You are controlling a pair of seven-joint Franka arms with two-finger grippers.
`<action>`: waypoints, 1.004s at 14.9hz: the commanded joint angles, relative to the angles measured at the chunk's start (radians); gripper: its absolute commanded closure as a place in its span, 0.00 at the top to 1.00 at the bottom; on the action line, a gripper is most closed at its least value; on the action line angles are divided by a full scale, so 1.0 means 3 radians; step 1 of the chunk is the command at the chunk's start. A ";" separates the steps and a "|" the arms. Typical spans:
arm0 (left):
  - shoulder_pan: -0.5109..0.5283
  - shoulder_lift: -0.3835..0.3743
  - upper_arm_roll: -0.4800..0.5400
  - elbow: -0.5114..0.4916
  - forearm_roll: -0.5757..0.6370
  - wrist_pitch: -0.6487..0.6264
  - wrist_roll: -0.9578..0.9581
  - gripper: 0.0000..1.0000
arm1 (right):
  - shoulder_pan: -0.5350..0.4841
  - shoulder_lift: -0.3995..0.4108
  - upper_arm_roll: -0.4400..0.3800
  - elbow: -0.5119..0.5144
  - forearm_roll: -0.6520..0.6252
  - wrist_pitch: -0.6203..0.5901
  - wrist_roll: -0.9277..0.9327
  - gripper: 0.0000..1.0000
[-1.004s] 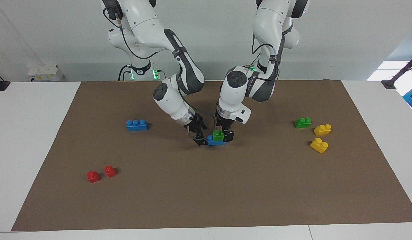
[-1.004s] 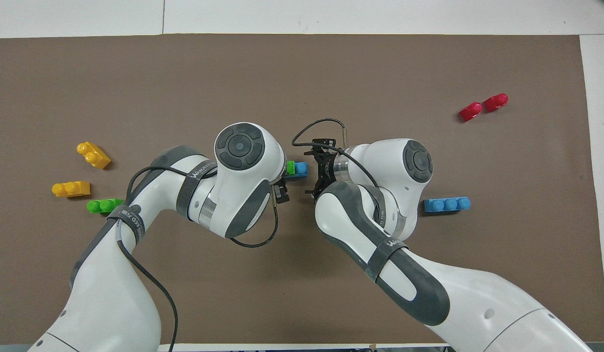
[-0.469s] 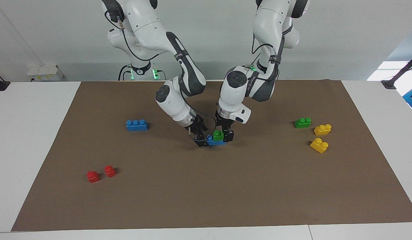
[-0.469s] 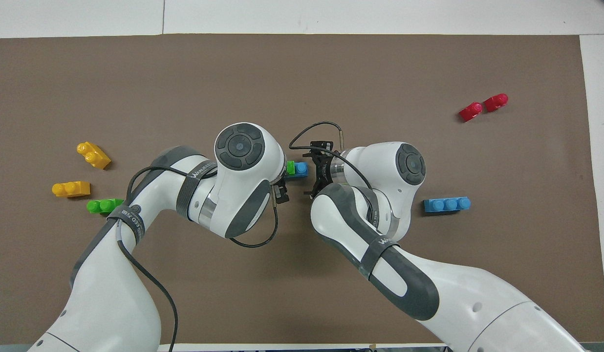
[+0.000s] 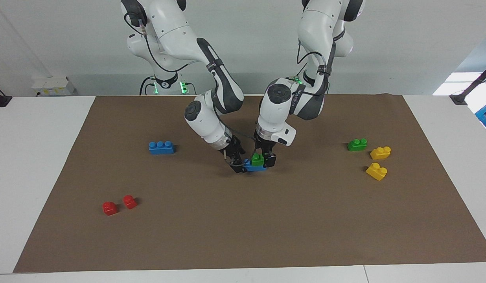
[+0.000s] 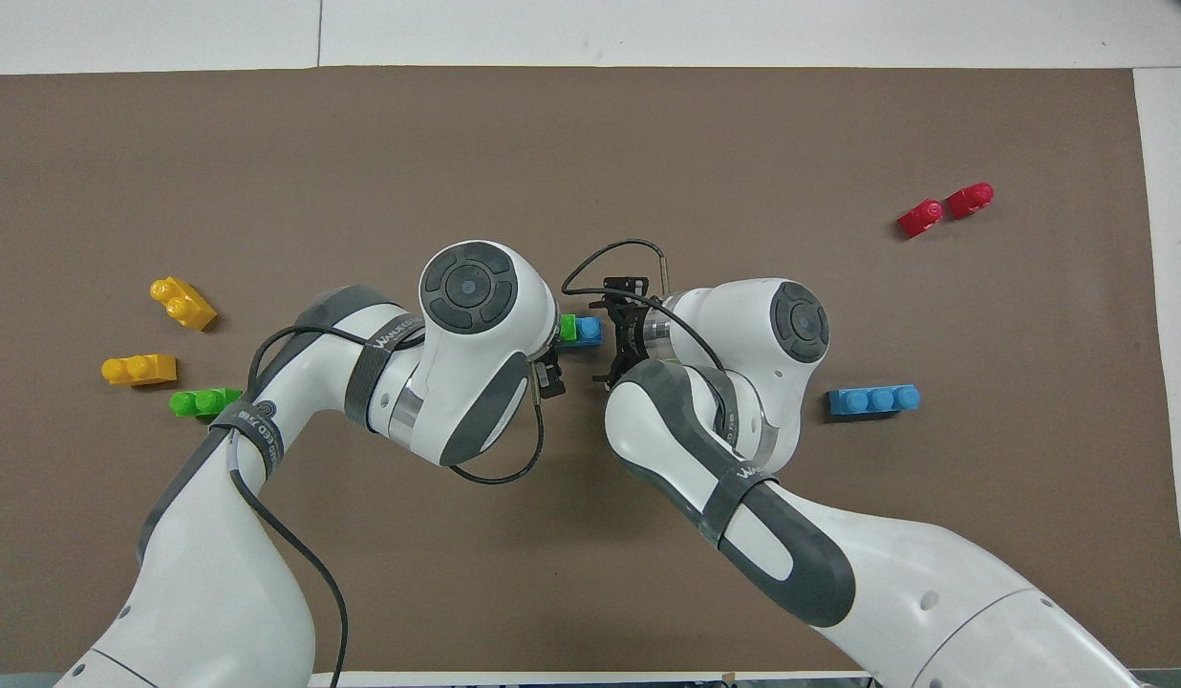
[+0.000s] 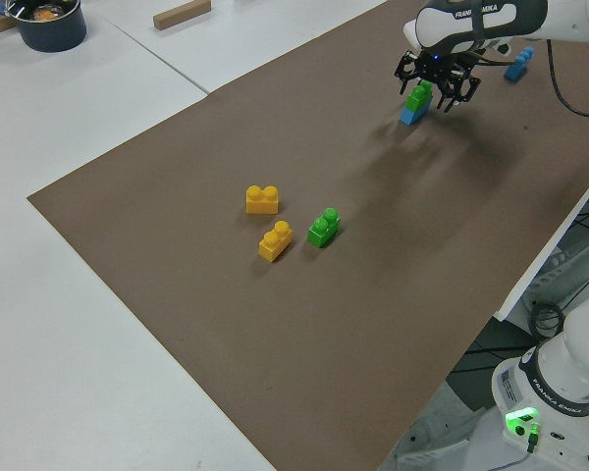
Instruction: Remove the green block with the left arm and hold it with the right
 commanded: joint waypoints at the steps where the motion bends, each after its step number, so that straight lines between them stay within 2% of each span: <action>1: -0.0061 -0.0007 0.0057 -0.0048 -0.0033 0.0086 -0.0043 1.00 | 0.0068 0.0085 0.0015 0.0041 0.0163 0.0145 -0.0162 1.00; 4: -0.0061 -0.0007 0.0057 -0.0048 -0.0033 0.0086 -0.0043 1.00 | 0.0073 0.0090 0.0010 0.0036 0.0203 0.0150 -0.0162 0.99; 5: -0.0061 -0.0007 0.0057 -0.0048 -0.0033 0.0086 -0.0043 1.00 | 0.0083 0.0090 0.0015 0.0041 0.0239 0.0155 -0.0162 0.95; 6: -0.0061 -0.0007 0.0057 -0.0048 -0.0033 0.0086 -0.0043 1.00 | 0.0088 0.0090 0.0010 0.0041 0.0239 0.0155 -0.0182 0.78; 7: -0.0061 -0.0007 0.0057 -0.0048 -0.0033 0.0091 -0.0043 1.00 | 0.0093 0.0090 0.0010 0.0041 0.0239 0.0155 -0.0288 0.50; 9: -0.0061 -0.0007 0.0057 -0.0048 -0.0033 0.0101 -0.0043 1.00 | 0.0119 0.0090 0.0010 0.0041 0.0245 0.0155 -0.0443 0.00; 15: -0.0066 -0.0002 0.0057 -0.0048 -0.0013 0.0106 -0.0003 1.00 | 0.0119 0.0090 0.0010 0.0036 0.0245 0.0155 -0.0494 0.00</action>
